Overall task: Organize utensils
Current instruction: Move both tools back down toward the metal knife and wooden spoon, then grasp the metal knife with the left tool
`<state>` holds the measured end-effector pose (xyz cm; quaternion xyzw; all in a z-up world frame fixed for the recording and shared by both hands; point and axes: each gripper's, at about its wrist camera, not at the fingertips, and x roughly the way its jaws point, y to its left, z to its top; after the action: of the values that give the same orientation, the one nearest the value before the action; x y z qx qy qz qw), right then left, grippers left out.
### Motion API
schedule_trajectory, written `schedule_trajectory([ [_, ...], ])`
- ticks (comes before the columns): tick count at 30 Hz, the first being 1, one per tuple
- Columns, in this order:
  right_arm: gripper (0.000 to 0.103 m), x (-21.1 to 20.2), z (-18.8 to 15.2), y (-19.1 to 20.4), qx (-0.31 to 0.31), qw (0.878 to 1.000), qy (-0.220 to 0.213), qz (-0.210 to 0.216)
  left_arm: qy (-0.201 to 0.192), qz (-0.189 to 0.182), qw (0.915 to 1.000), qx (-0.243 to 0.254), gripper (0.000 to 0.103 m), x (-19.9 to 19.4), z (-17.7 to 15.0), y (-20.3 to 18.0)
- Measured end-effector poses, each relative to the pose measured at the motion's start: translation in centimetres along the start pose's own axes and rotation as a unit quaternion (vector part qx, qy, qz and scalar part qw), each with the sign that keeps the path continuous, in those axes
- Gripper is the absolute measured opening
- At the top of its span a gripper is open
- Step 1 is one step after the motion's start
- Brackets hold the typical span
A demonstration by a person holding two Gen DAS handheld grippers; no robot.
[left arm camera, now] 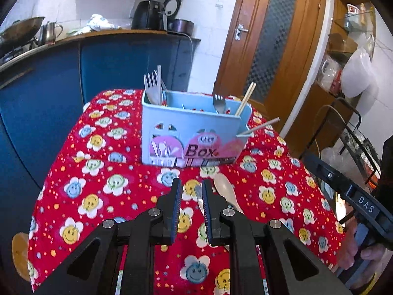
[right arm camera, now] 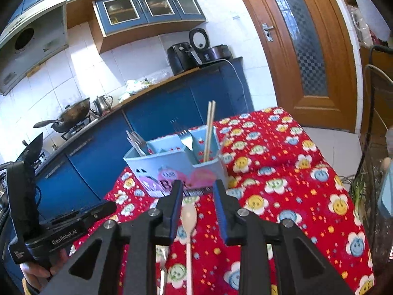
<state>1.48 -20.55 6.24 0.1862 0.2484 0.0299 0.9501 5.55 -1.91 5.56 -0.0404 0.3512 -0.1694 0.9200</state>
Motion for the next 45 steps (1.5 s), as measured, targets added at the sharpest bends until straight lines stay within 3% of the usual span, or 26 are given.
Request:
schedule_trajectory([
  [8, 0.031, 0.2, -2.0, -1.4, 0.014, 0.999, 0.027, -0.015, 0.036, 0.001, 0.9993, -0.005, 0.017, 1.1, -1.5, -0.3],
  [28, 0.032, 0.3, -3.8, -3.6, 0.035, 0.998, 0.043, -0.016, 0.136, 0.013, 0.9906, -0.007, 0.017, 5.1, -2.9, -1.3],
  [37, 0.033, 0.3, -4.0, -4.2, 0.044, 0.998, 0.045, -0.011, 0.181, -0.031, 0.9825, -0.033, 0.017, 6.3, -2.9, -1.6],
  [45, 0.033, 0.2, -4.2, -4.8, 0.052, 0.998, 0.045, -0.007, 0.191, -0.027, 0.9811, -0.02, 0.017, 7.3, -3.1, -3.1],
])
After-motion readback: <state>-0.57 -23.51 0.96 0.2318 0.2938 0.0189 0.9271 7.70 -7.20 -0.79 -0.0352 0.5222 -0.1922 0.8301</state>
